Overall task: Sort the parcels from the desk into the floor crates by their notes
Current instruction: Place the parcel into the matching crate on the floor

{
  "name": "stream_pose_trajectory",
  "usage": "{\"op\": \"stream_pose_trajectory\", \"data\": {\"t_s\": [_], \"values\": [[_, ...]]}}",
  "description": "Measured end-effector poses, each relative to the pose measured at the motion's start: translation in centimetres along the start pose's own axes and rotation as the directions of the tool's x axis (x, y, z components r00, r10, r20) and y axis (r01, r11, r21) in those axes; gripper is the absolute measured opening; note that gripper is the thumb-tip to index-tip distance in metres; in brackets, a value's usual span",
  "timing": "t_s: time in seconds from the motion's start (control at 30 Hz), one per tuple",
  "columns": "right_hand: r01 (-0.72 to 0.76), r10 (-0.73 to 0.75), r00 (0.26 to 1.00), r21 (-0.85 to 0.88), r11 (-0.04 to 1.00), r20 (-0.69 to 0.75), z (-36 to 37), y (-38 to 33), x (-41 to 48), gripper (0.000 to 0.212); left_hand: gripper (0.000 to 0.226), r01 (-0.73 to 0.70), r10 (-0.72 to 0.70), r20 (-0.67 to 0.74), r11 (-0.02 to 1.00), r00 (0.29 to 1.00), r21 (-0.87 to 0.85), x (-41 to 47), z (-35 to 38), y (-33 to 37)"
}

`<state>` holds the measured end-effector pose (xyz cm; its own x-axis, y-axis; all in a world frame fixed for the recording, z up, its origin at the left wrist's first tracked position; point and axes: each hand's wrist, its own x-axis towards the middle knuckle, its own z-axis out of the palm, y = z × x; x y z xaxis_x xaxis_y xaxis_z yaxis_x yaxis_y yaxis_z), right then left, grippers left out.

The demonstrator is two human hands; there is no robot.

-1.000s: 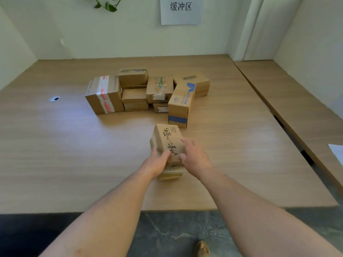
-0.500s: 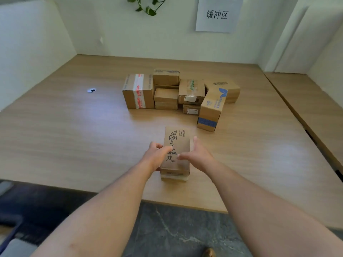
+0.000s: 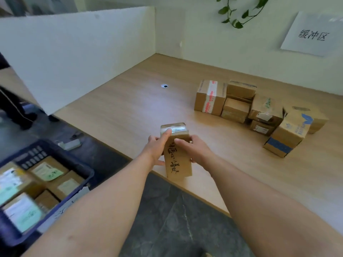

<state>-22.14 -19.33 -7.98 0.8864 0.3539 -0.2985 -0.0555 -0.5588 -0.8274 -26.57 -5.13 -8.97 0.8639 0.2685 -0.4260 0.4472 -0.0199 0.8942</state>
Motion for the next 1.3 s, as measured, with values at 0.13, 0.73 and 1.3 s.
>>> {"op": "stream_pose_trajectory", "data": {"t_s": [0.13, 0.73, 1.3], "values": [[0.007, -0.006, 1.000, -0.062, 0.998, 0.007, 3.0, -2.8, 2.3, 0.054, 0.050, 0.015, -0.023, -0.149, 0.999, 0.989, -0.051, 0.5, -3.6, -0.4], [0.270, -0.140, 0.814, -0.153, 0.951, 0.563, 11.7, -13.5, 12.0, 0.088, 0.083, 0.172, -0.146, -0.406, 0.985, 0.902, 0.027, 0.5, -17.1, 2.5], [0.575, -0.366, 0.532, -0.008, 0.818, 0.764, 24.5, -18.1, 12.7, 0.068, 0.095, 0.181, -0.289, -0.761, 0.957, 0.581, -0.225, -3.6, -24.8, -3.5]]}}
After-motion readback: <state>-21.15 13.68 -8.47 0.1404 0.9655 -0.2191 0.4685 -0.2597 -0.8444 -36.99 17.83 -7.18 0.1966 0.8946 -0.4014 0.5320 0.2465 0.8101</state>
